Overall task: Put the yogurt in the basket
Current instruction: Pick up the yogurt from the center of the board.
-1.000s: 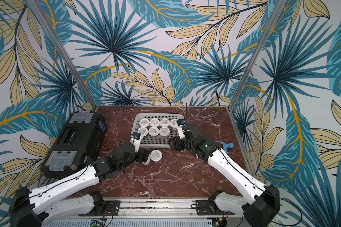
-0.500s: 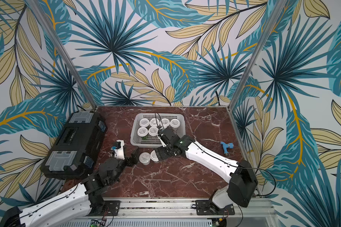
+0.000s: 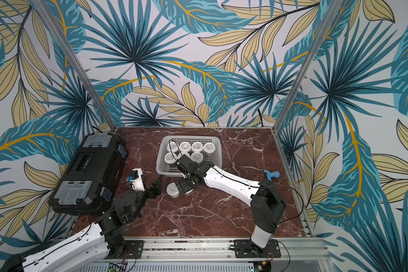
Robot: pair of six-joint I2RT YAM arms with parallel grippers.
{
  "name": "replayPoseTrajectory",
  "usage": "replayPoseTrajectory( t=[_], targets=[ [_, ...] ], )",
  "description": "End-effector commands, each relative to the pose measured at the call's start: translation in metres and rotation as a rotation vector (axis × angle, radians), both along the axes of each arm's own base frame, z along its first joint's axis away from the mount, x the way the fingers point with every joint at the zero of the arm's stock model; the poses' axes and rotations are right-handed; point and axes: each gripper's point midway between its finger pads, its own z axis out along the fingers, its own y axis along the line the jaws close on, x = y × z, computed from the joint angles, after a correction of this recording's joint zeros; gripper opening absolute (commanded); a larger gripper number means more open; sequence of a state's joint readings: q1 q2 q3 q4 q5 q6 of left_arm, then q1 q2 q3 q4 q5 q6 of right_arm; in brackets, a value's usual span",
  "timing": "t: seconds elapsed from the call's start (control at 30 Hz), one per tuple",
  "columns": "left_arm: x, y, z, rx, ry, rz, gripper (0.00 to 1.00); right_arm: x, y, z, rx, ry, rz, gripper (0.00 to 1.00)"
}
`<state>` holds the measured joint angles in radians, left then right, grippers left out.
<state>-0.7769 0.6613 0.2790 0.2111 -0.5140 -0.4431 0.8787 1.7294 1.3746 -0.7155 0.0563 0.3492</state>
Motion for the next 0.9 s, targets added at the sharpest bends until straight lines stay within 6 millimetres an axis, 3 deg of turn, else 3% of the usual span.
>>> replayPoseTrajectory(
  t=[0.0,0.6,0.87],
  targets=[
    [-0.001,0.001,-0.009,-0.002,0.008,-0.001,0.84,0.002,-0.003,-0.003,-0.036,0.001,-0.023,0.88],
    [-0.001,0.0,-0.01,-0.001,0.009,-0.009,0.83,0.006,0.002,-0.027,-0.084,0.037,-0.017,0.89],
    [0.0,0.0,-0.01,0.001,0.009,-0.009,0.83,0.006,0.003,-0.034,-0.095,0.051,-0.014,0.8]
  ],
)
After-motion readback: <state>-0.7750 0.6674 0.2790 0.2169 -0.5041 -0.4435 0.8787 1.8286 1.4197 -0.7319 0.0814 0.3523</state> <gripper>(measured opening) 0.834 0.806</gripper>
